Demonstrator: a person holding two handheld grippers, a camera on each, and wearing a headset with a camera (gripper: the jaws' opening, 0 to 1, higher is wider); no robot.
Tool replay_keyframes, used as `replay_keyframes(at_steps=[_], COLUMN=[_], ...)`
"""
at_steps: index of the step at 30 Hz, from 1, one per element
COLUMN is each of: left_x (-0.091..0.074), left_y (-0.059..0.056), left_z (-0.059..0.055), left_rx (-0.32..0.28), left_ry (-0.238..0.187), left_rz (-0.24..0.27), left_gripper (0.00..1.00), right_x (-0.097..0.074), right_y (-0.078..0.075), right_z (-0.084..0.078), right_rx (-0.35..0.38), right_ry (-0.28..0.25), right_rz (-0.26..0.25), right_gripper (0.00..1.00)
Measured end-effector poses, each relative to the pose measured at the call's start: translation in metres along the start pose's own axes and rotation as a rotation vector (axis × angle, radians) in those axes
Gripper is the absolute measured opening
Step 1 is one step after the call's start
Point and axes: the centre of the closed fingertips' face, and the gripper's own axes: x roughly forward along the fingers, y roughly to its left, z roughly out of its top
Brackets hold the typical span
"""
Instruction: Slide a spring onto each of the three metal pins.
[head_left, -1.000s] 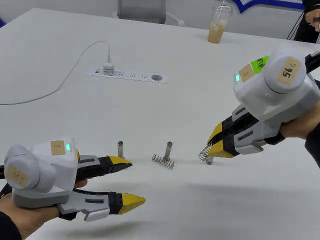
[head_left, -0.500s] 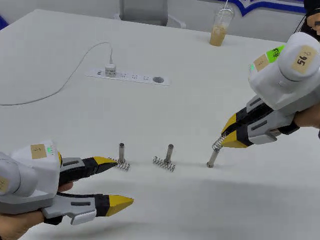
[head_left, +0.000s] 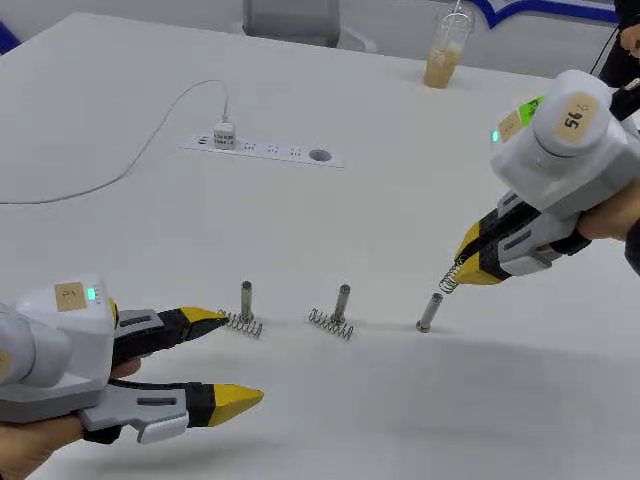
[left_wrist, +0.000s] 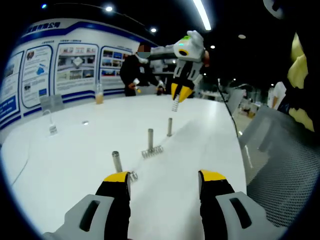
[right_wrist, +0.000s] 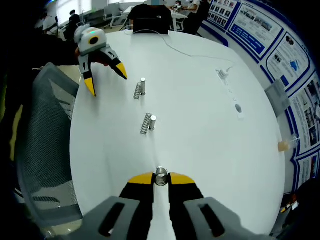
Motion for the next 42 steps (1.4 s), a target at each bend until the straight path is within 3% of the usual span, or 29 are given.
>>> replay_keyframes(at_steps=[25, 42], left_x=[-0.002, -0.002], left_y=[0.003, 0.004], left_z=[-0.003, -0.005], left_rx=[-0.017, -0.024], left_ry=[-0.003, -0.002], left_rz=[0.014, 0.015], left_gripper=[0.56, 0.56], right_x=[0.022, 0.047], right_y=[-0.003, -0.001], right_z=[-0.009, -0.019], right_rx=[0.008, 0.006], right_ry=[0.046, 0.110], right_rz=[0.041, 0.069], right_gripper=[0.12, 0.12])
